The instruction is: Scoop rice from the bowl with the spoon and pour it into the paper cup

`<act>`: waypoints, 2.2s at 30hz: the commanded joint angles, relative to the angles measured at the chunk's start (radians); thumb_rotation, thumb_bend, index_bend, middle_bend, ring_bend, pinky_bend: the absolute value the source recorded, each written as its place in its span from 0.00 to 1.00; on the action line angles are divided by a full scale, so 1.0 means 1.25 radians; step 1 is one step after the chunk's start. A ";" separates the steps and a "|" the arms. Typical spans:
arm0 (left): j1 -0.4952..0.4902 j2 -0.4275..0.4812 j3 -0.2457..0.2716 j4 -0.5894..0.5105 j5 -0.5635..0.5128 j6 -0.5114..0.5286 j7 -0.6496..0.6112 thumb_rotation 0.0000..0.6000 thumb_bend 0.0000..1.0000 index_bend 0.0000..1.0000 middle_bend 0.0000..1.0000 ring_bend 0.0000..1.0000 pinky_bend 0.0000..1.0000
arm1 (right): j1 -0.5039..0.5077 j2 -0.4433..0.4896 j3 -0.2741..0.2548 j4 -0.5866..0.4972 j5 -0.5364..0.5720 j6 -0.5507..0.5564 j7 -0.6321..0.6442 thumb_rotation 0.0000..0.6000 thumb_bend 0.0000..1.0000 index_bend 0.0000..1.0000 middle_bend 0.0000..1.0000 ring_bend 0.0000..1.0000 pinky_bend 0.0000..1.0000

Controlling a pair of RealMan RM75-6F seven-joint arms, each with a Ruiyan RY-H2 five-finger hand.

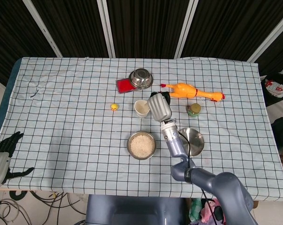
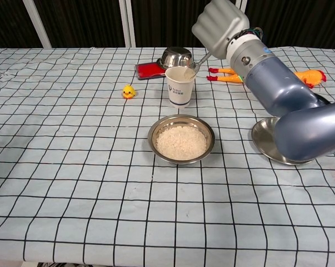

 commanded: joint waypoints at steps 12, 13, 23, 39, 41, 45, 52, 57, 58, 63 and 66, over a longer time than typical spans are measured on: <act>-0.001 0.001 0.001 -0.002 0.000 -0.002 -0.005 1.00 0.01 0.00 0.00 0.00 0.00 | 0.008 0.015 -0.055 0.031 -0.120 -0.022 -0.010 1.00 0.50 0.71 1.00 1.00 1.00; 0.000 0.001 0.001 -0.003 0.000 -0.003 -0.006 1.00 0.01 0.00 0.00 0.00 0.00 | 0.010 0.015 -0.055 0.032 -0.124 -0.024 -0.014 1.00 0.50 0.71 1.00 1.00 1.00; 0.000 0.002 0.002 -0.004 0.001 -0.003 -0.009 1.00 0.01 0.00 0.00 0.00 0.00 | 0.007 0.017 -0.033 0.016 -0.141 -0.022 -0.017 1.00 0.50 0.71 1.00 1.00 1.00; 0.002 0.001 0.002 -0.013 0.002 0.000 -0.028 1.00 0.01 0.00 0.00 0.00 0.00 | -0.050 0.055 0.062 -0.153 -0.081 0.060 0.005 1.00 0.50 0.71 1.00 1.00 1.00; 0.003 0.001 0.003 -0.014 0.004 0.002 -0.029 1.00 0.01 0.00 0.00 0.00 0.00 | -0.075 0.066 0.084 -0.209 -0.055 0.086 0.013 1.00 0.50 0.71 1.00 1.00 1.00; 0.005 0.000 0.006 -0.013 0.013 0.007 -0.028 1.00 0.01 0.00 0.00 0.00 0.00 | -0.136 0.115 0.098 -0.347 -0.020 0.139 0.011 1.00 0.50 0.71 1.00 1.00 1.00; 0.009 -0.003 0.012 -0.015 0.023 0.012 -0.034 1.00 0.01 0.00 0.00 0.00 0.00 | -0.270 0.250 0.039 -0.588 0.000 0.218 0.010 1.00 0.50 0.71 1.00 1.00 1.00; 0.011 -0.007 0.016 -0.008 0.035 0.020 -0.025 1.00 0.01 0.00 0.00 0.00 0.00 | -0.358 0.311 -0.027 -0.677 0.006 0.258 0.049 1.00 0.50 0.71 1.00 1.00 1.00; 0.011 -0.008 0.018 -0.007 0.037 0.020 -0.023 1.00 0.01 0.00 0.00 0.00 0.00 | -0.373 0.317 -0.041 -0.686 0.007 0.263 0.057 1.00 0.50 0.71 1.00 1.00 1.00; 0.013 -0.012 0.025 0.002 0.049 0.023 -0.006 1.00 0.01 0.00 0.00 0.00 0.00 | -0.432 0.321 -0.096 -0.692 0.022 0.276 0.082 1.00 0.50 0.71 1.00 1.00 1.00; 0.015 -0.012 0.028 0.004 0.053 0.024 -0.001 1.00 0.01 0.00 0.00 0.00 0.00 | -0.456 0.305 -0.120 -0.666 0.036 0.272 0.089 1.00 0.50 0.71 1.00 1.00 1.00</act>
